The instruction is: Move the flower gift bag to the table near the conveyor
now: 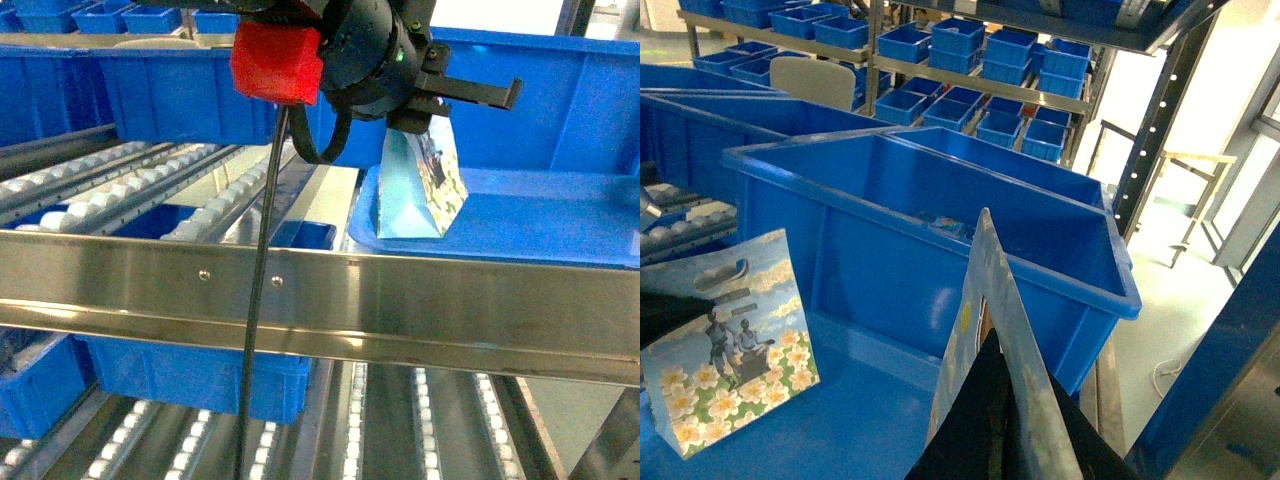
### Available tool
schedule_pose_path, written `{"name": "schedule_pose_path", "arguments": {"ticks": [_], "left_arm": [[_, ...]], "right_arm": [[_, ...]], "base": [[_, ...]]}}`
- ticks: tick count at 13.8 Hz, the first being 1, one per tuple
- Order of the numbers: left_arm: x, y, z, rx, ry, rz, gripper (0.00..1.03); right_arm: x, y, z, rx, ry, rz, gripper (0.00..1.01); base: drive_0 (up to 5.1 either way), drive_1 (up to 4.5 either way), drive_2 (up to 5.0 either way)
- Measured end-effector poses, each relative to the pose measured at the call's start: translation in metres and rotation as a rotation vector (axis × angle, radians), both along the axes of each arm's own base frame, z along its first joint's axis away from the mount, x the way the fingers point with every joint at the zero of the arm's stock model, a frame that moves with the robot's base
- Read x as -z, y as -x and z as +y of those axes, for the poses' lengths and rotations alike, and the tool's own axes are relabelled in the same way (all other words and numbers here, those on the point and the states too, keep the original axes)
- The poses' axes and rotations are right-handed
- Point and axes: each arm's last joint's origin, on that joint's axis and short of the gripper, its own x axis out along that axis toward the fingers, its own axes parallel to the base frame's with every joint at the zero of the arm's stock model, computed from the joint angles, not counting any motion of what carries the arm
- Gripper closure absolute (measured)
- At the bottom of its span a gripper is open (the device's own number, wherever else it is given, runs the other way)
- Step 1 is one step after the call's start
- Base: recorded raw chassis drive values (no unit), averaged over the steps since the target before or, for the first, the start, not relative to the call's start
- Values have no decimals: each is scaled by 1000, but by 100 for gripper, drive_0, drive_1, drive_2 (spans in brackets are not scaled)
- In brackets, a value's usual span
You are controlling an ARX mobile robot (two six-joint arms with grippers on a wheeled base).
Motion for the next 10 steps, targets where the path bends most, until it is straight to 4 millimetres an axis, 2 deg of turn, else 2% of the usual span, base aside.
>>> {"name": "schedule_pose_path", "arguments": {"ticks": [2, 5, 7, 8, 10], "left_arm": [[-2, 4, 9, -53, 6, -47, 101], [-41, 25, 30, -132, 30, -173, 101], [-74, 51, 49, -174, 75, -285, 101], [-81, 65, 57, -188, 80, -317, 101], [-83, 95, 73, -238, 68, -357, 101]], "right_arm": [[0, 0, 0, 0, 0, 0, 99], [0, 0, 0, 0, 0, 0, 99], [0, 0, 0, 0, 0, 0, 99], [0, 0, 0, 0, 0, 1, 99], [0, 0, 0, 0, 0, 0, 99]], "base": [[0, 0, 0], [0, 0, 0], [0, 0, 0], [0, 0, 0], [0, 0, 0]]}}
